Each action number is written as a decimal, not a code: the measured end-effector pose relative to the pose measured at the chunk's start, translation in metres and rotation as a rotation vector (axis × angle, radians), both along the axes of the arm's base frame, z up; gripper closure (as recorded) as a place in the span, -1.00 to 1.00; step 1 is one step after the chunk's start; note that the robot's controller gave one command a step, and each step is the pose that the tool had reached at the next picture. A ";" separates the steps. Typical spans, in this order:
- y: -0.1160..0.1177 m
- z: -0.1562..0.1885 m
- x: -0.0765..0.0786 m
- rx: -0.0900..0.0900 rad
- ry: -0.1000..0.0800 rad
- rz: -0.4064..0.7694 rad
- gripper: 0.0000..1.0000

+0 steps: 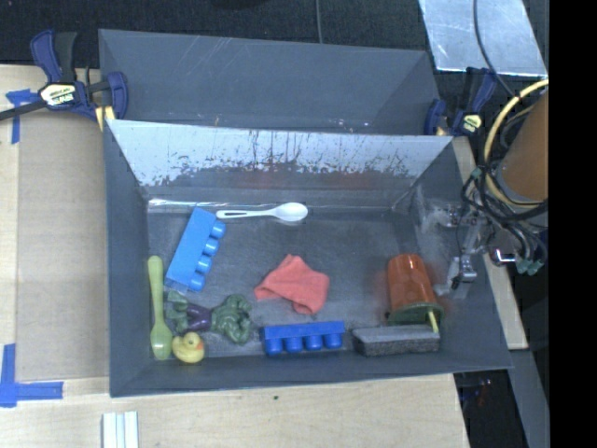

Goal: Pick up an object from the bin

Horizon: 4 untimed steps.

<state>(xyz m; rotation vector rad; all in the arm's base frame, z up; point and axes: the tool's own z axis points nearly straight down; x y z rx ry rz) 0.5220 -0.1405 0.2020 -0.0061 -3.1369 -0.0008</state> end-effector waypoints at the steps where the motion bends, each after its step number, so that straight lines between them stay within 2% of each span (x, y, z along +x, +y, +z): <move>1: 0.001 0.005 0.002 -0.002 -0.009 0.004 -1.00; 2: -0.007 -0.059 -0.013 -0.002 -0.010 0.196 -1.00; 3: -0.014 -0.059 -0.027 -0.003 -0.012 0.297 -1.00; 4: -0.008 -0.083 -0.036 -0.002 -0.014 0.653 -1.00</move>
Offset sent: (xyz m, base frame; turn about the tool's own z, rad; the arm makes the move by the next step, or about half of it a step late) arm -0.0320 -0.0163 -0.1320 -0.4079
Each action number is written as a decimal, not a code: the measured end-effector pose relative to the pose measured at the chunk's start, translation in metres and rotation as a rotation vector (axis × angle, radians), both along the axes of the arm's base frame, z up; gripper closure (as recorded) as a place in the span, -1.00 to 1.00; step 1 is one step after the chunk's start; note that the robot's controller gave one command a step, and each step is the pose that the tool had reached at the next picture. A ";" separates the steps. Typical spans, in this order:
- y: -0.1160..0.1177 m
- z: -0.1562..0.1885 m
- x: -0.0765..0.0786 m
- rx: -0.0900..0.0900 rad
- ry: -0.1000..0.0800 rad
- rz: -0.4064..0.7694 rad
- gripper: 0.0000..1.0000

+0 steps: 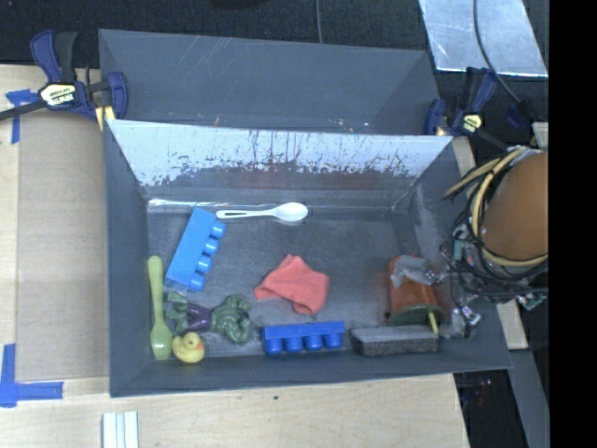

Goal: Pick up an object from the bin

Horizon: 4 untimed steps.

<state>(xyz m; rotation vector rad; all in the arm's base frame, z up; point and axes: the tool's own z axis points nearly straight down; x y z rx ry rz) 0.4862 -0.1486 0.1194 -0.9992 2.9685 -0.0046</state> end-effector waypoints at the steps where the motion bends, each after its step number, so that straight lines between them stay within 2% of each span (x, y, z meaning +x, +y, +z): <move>1: 0.000 -0.033 0.006 0.008 -0.007 0.039 -1.00; 2: 0.017 -0.048 -0.002 0.006 -0.003 0.331 1.00; 3: 0.017 -0.047 -0.002 0.006 -0.003 0.332 1.00; 4: 0.016 -0.030 -0.004 0.005 0.000 0.332 1.00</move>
Offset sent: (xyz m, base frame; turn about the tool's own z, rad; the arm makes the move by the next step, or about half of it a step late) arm -0.0041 0.0116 -0.0494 -0.3297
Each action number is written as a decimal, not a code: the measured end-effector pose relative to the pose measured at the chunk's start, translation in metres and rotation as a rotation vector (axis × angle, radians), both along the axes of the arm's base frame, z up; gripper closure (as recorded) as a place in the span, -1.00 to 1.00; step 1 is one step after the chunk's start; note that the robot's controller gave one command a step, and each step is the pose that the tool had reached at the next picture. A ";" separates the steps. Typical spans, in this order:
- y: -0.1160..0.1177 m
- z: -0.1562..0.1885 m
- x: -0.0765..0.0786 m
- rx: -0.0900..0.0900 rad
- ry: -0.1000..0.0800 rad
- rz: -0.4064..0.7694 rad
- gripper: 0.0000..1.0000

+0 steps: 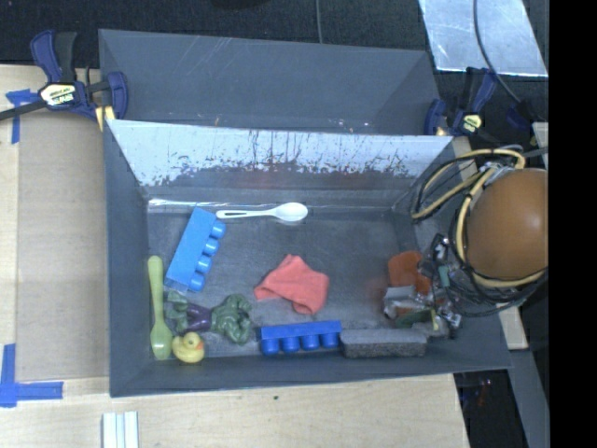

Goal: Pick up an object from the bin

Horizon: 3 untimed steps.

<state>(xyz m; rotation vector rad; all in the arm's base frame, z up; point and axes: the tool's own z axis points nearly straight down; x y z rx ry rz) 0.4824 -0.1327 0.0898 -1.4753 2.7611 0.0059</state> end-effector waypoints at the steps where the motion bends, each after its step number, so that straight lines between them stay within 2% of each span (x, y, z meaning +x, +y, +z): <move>1: 0.000 0.033 -0.001 0.002 0.004 -0.001 1.00; 2: 0.001 0.086 0.000 0.003 0.003 -0.002 1.00; 3: 0.000 0.118 0.001 0.002 -0.001 -0.002 1.00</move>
Offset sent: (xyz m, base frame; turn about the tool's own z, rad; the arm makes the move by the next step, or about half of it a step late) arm -0.0007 0.0005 0.1101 0.0011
